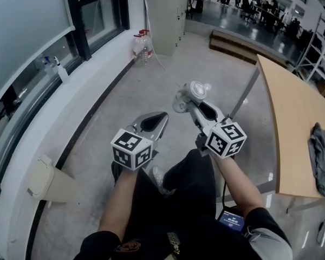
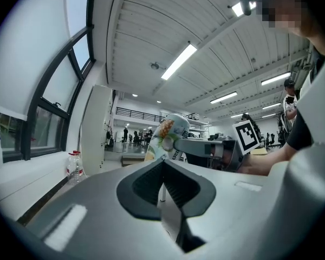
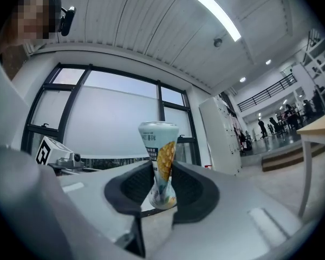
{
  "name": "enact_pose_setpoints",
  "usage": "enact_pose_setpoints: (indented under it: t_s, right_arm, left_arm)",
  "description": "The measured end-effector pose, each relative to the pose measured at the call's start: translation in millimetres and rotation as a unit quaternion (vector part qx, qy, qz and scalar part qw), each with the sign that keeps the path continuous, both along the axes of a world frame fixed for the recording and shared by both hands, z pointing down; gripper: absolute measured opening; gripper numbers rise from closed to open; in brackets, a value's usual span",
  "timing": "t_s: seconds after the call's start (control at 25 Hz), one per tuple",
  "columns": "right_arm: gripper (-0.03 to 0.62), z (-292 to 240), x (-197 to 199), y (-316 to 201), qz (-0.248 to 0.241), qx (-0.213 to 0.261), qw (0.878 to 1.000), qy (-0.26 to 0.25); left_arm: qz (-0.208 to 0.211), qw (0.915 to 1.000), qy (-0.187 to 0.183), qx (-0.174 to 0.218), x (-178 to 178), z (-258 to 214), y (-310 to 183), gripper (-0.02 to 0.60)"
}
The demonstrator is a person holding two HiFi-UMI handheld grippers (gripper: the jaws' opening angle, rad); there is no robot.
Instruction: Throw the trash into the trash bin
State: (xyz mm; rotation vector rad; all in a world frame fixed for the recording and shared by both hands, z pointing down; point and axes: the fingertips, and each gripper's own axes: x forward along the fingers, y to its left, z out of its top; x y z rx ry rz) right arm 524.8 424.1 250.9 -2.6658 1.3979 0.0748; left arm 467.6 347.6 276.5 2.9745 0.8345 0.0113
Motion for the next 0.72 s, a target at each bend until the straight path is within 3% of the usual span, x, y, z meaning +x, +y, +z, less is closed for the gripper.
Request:
enact_pose_setpoints:
  t_s: [0.4, 0.72]
  right_arm:
    - [0.1, 6, -20, -74, -0.064, 0.007, 0.998, -0.006]
    - [0.1, 6, -49, -146, -0.126, 0.006, 0.992, -0.012]
  left_arm:
    - [-0.071, 0.9974, -0.005, 0.002, -33, 7, -69, 0.007]
    - [-0.138, 0.9905, -0.008, 0.003, -73, 7, -133, 0.008]
